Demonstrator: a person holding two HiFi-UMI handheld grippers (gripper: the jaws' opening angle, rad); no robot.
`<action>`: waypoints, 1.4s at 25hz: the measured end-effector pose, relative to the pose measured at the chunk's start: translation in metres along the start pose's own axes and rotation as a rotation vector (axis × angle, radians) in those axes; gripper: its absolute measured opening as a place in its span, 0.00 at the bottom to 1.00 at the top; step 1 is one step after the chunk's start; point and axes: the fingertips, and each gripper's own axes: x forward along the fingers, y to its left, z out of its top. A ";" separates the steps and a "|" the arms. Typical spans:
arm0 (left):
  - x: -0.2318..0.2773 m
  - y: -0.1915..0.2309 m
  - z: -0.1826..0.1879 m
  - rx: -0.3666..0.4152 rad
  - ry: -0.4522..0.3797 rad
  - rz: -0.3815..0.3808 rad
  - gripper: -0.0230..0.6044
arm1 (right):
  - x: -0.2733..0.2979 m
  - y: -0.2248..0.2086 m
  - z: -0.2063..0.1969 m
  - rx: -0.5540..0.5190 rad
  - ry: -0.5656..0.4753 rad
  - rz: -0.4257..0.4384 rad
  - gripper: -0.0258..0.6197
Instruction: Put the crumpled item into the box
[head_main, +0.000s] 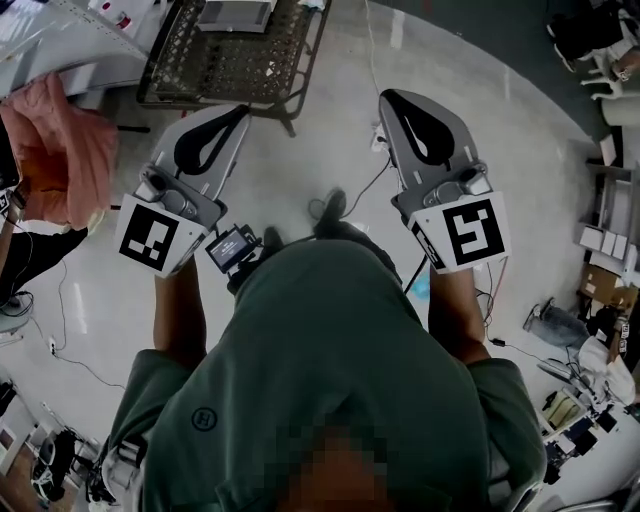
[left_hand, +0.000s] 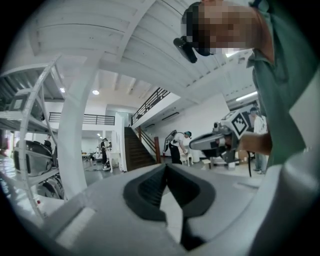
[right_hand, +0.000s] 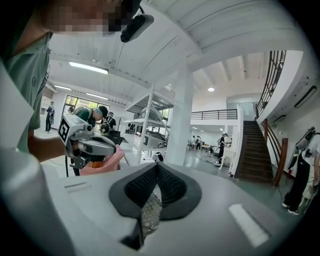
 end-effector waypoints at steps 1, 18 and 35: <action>0.002 0.000 0.002 0.001 0.004 0.007 0.04 | 0.000 -0.003 0.002 -0.002 -0.004 0.008 0.05; 0.110 0.003 0.005 0.040 0.082 0.069 0.04 | 0.007 -0.124 -0.018 0.090 -0.086 0.065 0.05; 0.146 0.145 -0.019 0.005 0.024 -0.083 0.04 | 0.136 -0.141 -0.013 0.118 -0.002 -0.061 0.05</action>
